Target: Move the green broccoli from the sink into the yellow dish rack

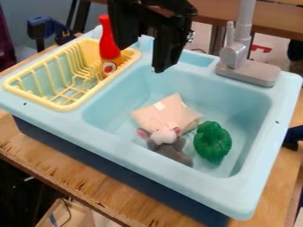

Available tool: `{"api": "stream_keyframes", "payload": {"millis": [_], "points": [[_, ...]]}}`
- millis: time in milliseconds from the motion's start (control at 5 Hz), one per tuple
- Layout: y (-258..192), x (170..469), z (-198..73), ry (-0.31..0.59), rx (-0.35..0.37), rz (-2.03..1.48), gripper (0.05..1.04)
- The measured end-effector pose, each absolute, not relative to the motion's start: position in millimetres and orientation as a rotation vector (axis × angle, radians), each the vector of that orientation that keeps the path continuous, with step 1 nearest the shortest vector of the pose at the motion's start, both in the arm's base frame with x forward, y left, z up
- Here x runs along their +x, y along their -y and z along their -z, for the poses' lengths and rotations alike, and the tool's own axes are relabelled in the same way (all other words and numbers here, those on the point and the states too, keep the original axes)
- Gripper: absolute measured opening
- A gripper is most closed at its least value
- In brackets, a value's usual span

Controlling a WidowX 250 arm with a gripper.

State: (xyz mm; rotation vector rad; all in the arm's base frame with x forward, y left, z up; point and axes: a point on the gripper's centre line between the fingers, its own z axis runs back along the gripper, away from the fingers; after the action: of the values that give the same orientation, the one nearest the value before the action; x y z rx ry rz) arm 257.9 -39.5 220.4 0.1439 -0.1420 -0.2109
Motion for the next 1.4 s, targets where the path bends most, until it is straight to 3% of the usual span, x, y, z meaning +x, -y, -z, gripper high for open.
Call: {"api": "stream_keyframes", "payload": {"millis": [200,600,1400], "points": [[41.4,258.2,-212.6,0.117,0.141,0.214,1.003],[82.6,267.0,-184.5,0.143,0.054,0.269,1.003],[97.6,292.8,-126.7,0.014,0.056,0.235,1.003]]}}
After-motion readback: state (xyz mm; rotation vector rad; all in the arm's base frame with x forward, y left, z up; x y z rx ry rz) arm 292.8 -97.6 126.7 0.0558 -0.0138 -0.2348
